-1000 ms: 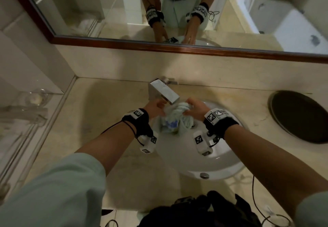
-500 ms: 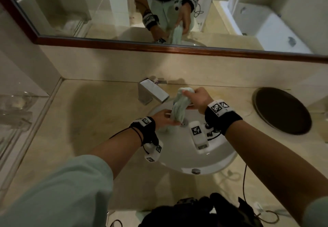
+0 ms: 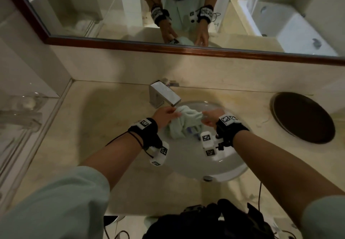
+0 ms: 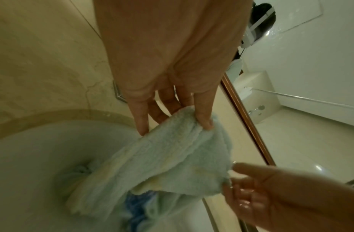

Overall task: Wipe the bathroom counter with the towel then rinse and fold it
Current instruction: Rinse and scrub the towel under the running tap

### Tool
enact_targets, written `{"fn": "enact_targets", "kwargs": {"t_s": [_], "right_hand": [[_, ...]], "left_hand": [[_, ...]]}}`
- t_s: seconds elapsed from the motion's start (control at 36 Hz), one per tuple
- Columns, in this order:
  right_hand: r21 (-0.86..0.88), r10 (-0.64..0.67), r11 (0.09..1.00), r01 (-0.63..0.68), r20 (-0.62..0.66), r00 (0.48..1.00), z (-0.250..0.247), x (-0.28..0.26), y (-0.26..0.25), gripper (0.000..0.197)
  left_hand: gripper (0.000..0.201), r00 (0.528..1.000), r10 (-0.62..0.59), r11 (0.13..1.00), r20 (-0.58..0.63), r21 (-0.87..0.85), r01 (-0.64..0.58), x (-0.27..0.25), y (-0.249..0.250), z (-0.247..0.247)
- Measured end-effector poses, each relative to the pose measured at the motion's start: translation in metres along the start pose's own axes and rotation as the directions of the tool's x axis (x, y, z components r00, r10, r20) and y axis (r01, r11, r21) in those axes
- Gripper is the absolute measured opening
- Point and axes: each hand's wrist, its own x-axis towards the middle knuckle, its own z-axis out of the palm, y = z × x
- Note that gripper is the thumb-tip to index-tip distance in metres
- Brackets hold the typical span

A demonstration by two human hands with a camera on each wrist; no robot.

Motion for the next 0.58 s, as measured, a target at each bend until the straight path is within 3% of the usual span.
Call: {"fn": "enact_targets", "kwargs": {"t_s": [0.11,0.17,0.25,0.36,0.44,0.56,0.58], "right_hand": [[-0.090,-0.047,0.995,0.050,0.034,0.998,0.015,-0.003,-0.001,0.040],[-0.194,-0.078,0.976,0.100,0.121,0.990,0.023,-0.008,-0.006,0.041],[-0.436,-0.168,0.857,0.274,0.265,0.949,0.031,-0.012,-0.011,0.046],[-0.471,-0.140,0.812,0.345,0.416,0.899,0.040,-0.004,-0.012,0.057],[-0.507,-0.173,0.773,0.381,0.410,0.896,0.047,0.000,-0.010,0.066],[-0.638,-0.279,0.653,0.409,0.299,0.913,0.047,-0.011,-0.009,0.030],[-0.656,-0.285,0.636,0.407,0.290,0.913,0.046,-0.012,-0.008,0.027]], "left_hand": [[0.032,0.998,-0.041,0.997,0.049,-0.060,0.044,-0.007,0.006,0.003],[0.028,0.996,-0.062,0.994,0.066,-0.090,0.068,-0.007,0.006,0.004],[0.015,0.991,-0.095,0.981,0.099,-0.157,0.110,-0.007,0.007,0.003],[0.018,0.982,-0.161,0.935,0.103,-0.303,0.185,-0.006,0.008,0.001],[0.025,0.972,-0.223,0.876,0.076,-0.422,0.234,-0.006,0.011,0.001],[0.020,0.971,-0.216,0.909,0.103,-0.341,0.239,-0.009,0.014,0.000],[0.026,0.971,-0.217,0.924,0.099,-0.300,0.237,-0.009,0.013,0.000]]}}
